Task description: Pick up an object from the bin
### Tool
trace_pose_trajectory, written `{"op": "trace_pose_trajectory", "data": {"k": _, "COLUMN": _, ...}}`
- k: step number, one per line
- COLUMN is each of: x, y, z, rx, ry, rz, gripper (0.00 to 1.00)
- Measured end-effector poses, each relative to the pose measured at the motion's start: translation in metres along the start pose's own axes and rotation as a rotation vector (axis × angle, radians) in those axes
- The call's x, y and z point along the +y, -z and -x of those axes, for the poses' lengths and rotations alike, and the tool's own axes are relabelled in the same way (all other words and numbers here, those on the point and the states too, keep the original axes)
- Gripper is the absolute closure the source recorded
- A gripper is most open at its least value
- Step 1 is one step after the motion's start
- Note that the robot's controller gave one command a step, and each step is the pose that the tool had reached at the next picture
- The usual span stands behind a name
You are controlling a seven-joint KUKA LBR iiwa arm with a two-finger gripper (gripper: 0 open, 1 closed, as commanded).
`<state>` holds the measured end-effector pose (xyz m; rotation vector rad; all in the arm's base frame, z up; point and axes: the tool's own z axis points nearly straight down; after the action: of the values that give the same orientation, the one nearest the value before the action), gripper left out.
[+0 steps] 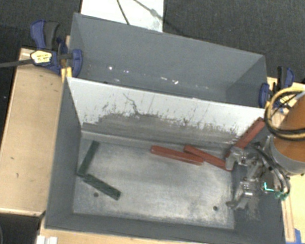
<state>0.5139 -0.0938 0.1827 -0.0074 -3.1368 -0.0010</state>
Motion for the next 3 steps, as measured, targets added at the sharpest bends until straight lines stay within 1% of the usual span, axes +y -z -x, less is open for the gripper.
{"op": "trace_pose_trajectory", "data": {"k": 1, "x": 0.054, "y": -0.050, "z": 0.037, "rx": -0.003, "ry": 0.043, "rz": 0.003, "gripper": 0.00}}
{"op": "trace_pose_trajectory", "data": {"k": 2, "x": 0.086, "y": -0.115, "z": 0.076, "rx": -0.007, "ry": 0.029, "rz": 0.002, "gripper": 0.00}}
{"op": "trace_pose_trajectory", "data": {"k": 3, "x": 0.083, "y": -0.111, "z": 0.076, "rx": -0.010, "ry": 0.030, "rz": 0.000, "gripper": 1.00}}
